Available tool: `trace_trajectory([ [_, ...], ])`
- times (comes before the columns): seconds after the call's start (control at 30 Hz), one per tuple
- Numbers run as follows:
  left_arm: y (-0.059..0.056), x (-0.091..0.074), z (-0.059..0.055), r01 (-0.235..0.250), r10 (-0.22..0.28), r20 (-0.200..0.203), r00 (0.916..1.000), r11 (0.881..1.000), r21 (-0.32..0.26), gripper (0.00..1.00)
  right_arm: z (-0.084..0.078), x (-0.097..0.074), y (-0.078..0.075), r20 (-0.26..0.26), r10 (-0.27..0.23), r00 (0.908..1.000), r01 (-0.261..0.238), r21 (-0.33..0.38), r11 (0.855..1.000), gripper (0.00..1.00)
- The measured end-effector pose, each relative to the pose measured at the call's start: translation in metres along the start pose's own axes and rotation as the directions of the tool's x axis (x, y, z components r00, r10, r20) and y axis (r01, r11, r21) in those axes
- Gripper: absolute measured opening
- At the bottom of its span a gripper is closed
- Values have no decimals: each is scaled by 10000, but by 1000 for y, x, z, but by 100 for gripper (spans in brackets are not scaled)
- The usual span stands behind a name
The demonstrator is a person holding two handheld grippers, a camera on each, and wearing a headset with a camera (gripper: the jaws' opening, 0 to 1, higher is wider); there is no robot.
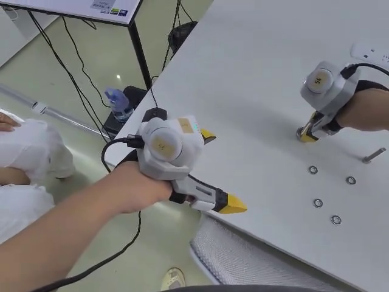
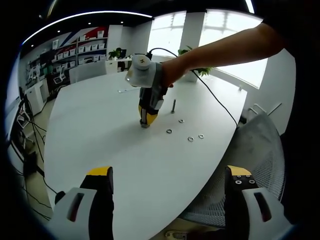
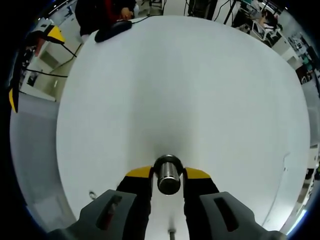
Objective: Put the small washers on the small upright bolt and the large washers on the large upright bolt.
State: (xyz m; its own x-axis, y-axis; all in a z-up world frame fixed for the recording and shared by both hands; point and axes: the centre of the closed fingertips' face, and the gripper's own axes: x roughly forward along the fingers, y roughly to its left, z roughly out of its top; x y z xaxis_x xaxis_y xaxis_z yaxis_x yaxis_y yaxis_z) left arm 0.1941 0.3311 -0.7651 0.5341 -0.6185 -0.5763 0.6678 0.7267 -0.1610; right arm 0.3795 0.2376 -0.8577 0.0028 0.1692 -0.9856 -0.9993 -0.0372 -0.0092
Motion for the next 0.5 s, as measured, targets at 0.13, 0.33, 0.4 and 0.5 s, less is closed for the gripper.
trace_trajectory([
  [0.13,3,-1,1,-86,87,77,9999,10000,-29,92,3,-1,-1,142,-9,9999,9,-13,10000,35],
  [0.33,4,-3,4,-117,117,161,9998,9999,-12,92,6,-8,-2,272,-51,9996,56,-180,9998,38],
  [0.4,4,-3,5,-119,119,183,9998,9999,5,92,6,-12,-2,379,-45,9993,51,-145,9999,38],
  [0.5,3,-3,8,-150,148,253,9996,9999,56,92,6,-19,-5,619,-174,9979,192,-297,9994,38],
])
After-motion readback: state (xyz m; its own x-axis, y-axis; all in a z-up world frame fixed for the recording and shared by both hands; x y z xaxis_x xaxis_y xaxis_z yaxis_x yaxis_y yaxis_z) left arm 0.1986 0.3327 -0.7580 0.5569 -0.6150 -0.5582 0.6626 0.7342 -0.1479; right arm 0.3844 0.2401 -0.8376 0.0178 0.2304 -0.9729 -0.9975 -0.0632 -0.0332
